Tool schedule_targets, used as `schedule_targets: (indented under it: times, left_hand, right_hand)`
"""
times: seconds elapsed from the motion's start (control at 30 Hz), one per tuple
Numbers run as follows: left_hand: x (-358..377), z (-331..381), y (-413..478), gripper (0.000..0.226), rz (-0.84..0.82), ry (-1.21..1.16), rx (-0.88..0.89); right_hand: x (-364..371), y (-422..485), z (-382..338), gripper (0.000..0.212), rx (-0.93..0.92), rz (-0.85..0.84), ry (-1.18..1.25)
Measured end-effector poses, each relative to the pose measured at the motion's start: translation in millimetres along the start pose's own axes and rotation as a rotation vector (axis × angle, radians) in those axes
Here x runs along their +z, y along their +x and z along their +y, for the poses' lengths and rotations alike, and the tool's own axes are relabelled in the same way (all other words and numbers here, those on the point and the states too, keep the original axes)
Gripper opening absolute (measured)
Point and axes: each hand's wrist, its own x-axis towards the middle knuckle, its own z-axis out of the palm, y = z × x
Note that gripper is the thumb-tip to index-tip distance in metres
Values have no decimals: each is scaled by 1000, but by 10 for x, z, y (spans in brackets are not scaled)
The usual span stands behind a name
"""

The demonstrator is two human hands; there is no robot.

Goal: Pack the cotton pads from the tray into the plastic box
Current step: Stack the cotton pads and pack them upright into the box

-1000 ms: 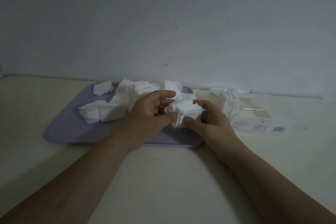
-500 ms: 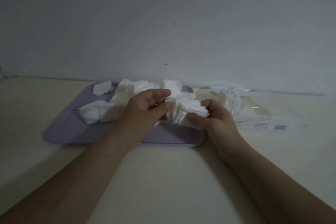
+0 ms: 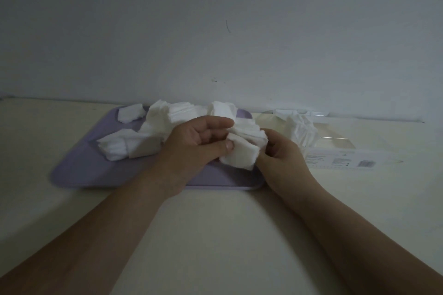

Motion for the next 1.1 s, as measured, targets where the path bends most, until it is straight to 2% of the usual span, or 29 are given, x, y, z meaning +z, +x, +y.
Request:
schedule_targets:
  times: [0.17,0.4,0.53,0.6,0.67,0.77,0.87,1.0,1.1]
  left_hand:
    - [-25,-28,8,38,85,51,32]
    - [31,5,-19,41,149,136,88]
    - [62,-16,-21,40,179,186,92]
    - [76,-14,-30,38,166,194,103]
    - [61,-14,-27,40,162,212,108]
    - [13,-7,-5,44,166,196,55]
    - [3,-8,-10,45,94,228,23]
    - [22,-38,-21,32,13,279,76]
    - [13,-49,-13,22,31,263,76]
  right_hand:
    - [32,-10,-27,24,-2,-112,47]
    - [29,-2,-49,27,61,-140,141]
    - [10,-6,-84,32,121,-165,295]
    - [20,-30,-91,29,95,-201,316]
    - [35,-31,-49,21,48,-149,279]
    - [23,-13,-5,25,11,-89,255]
    - [-4,-6,-21,28,-2,-89,282]
    - [4,-4,-22,37,-1,-94,276]
    - [7,-12,-45,41,0,-63,287]
